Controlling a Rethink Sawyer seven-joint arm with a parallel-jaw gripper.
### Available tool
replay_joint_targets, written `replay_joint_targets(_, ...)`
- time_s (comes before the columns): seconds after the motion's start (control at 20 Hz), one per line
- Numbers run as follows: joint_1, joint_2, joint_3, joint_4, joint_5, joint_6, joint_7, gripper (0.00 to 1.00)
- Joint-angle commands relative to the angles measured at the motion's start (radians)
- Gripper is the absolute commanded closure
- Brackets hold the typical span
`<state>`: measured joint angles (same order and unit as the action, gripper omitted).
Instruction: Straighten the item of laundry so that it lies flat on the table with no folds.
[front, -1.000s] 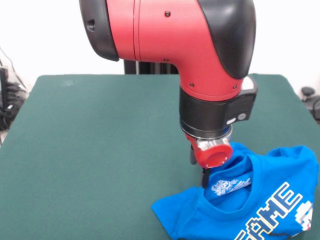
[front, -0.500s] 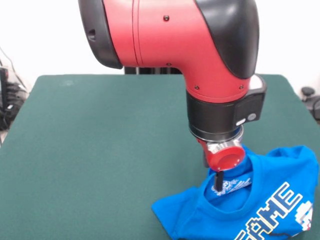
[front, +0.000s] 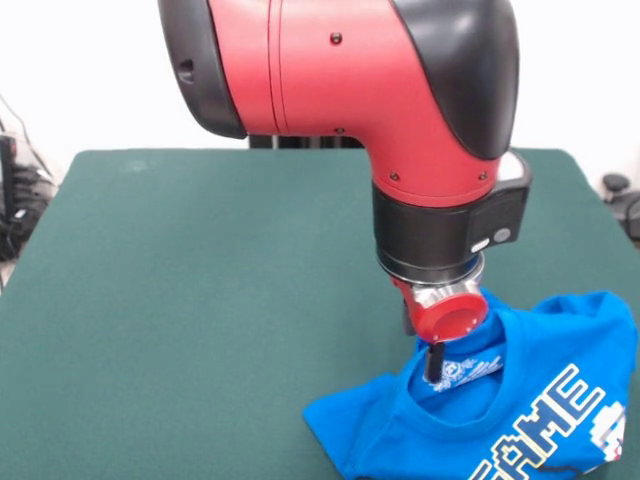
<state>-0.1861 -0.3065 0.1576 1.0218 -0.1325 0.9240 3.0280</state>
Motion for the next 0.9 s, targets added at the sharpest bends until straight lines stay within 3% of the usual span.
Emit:
replay_joint_targets(0.05,0.007,0.022,0.042,0.154,-0.061,-0.006,-0.206,0.00)
replay_joint_targets(0.45,-0.032,0.036,0.099,0.235,-0.074,-0.163,-0.204,0.00)
replay_joint_targets(0.9,-0.040,0.041,0.121,0.292,-0.094,-0.239,-0.213,0.00)
